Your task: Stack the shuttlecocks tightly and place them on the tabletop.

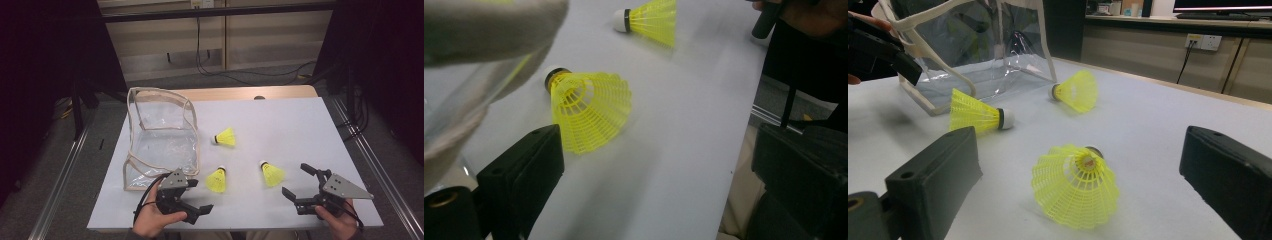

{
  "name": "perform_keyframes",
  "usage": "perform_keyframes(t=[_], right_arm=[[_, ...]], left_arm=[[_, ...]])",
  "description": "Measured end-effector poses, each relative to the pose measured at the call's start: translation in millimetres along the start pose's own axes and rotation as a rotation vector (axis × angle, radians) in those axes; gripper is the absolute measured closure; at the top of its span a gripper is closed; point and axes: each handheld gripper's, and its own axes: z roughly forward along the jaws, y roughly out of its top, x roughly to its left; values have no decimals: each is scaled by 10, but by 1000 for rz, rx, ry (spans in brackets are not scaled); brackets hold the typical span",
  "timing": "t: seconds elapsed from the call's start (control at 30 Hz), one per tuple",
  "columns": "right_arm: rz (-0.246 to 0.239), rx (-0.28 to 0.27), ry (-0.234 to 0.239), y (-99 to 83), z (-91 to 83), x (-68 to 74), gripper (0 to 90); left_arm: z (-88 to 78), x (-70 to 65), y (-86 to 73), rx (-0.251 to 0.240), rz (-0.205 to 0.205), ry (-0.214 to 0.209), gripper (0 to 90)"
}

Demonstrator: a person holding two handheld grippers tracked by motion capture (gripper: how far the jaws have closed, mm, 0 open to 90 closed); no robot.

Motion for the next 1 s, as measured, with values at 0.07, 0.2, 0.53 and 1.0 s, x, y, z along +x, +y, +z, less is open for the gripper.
perform_keyframes(t=[0.07,0.2,0.53,1.0], right_arm=[[-1,-1,0,0,0,0,22],[-2,0,-1,0,-1,-2,21],[-2,0,-1,1,0,-2,21],[-2,-1,-1,3,-1,-1,22]], left_arm=[[-12,9,-7,3,0,6,65],[-33,26,-18,3,-1,14,65],[-80,67,-54,2,-13,31,65],[-133,130,-111,-9,-32,63,57]])
